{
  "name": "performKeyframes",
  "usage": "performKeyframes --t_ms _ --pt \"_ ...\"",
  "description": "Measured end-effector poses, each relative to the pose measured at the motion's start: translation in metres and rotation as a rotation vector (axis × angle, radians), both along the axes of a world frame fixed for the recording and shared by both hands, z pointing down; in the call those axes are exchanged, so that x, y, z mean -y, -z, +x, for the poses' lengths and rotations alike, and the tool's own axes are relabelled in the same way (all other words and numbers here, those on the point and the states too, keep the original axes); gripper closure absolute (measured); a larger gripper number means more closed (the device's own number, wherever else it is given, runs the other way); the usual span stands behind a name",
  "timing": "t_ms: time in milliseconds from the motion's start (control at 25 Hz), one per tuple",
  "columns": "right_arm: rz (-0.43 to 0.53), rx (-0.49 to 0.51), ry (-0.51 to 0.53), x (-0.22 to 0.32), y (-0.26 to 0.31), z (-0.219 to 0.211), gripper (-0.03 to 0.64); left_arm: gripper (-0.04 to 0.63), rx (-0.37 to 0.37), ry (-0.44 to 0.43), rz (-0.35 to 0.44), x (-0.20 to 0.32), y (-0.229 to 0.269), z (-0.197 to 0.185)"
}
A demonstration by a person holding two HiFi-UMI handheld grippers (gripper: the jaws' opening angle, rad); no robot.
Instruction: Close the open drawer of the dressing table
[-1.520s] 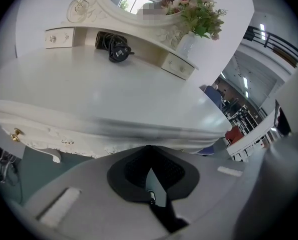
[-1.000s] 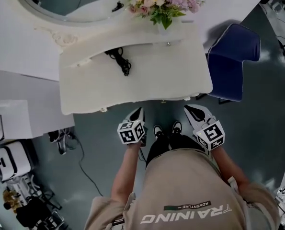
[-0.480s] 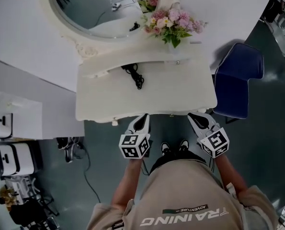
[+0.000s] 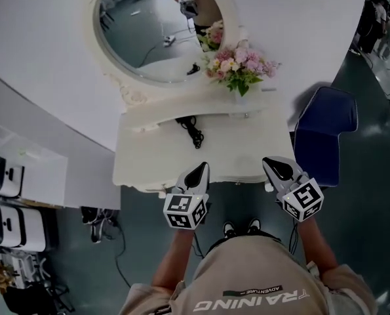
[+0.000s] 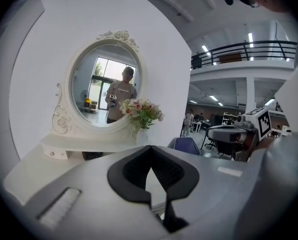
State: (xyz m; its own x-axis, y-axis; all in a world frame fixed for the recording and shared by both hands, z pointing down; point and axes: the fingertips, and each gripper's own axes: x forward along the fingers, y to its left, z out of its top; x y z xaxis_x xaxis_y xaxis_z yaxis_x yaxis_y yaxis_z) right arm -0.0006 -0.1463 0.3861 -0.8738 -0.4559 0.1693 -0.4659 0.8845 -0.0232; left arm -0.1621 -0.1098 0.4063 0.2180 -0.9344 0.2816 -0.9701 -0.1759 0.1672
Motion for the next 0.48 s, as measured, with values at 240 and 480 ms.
performKeyframes --t_ms 240,480 --pt "0.041 0.038 -0.021 0.008 0.029 0.006 0.615 0.578 0.072 -0.027 0.084 0.006 0.041 0.005" --pt "0.106 0.056 -0.043 0.015 0.059 0.010 0.615 0.577 0.083 -0.034 0.143 0.011 0.069 0.006"
